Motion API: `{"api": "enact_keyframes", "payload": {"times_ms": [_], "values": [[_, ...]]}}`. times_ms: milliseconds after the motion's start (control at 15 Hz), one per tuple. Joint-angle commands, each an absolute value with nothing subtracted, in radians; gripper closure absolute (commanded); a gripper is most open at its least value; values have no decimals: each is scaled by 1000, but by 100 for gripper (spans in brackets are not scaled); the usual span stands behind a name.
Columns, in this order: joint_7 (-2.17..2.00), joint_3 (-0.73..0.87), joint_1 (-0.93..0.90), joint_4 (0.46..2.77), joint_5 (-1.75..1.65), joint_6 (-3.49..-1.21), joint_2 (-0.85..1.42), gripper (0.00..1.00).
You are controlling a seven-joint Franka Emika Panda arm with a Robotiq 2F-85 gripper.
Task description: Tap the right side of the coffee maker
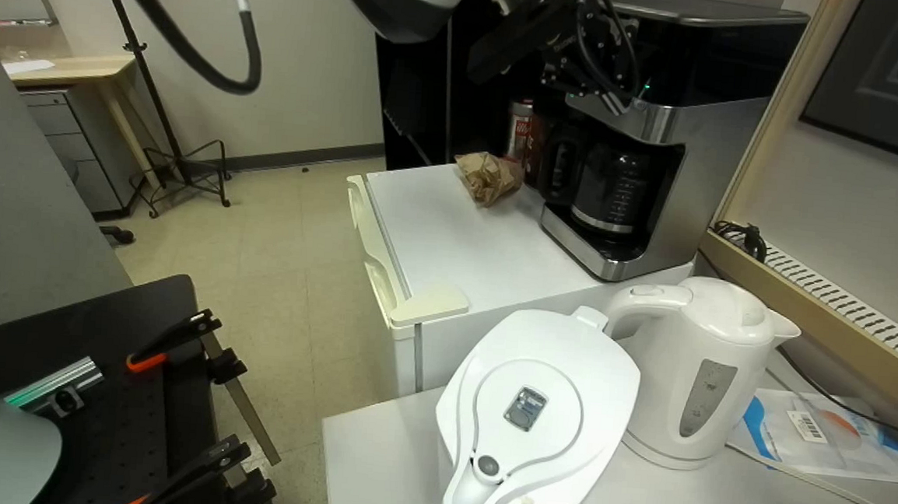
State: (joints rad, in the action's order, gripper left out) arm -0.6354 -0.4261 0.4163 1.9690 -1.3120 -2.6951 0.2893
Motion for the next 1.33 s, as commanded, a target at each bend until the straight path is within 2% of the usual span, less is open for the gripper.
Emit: {"api": "enact_keyframes", "payload": {"times_ms": [0, 467, 1267], "values": [[-668, -419, 395, 1910, -1350, -2677, 336, 98], [-691, -419, 397, 1926, -1376, -2676, 320, 98], [-801, -448, 347, 2197, -1609, -2603, 69, 98]]}}
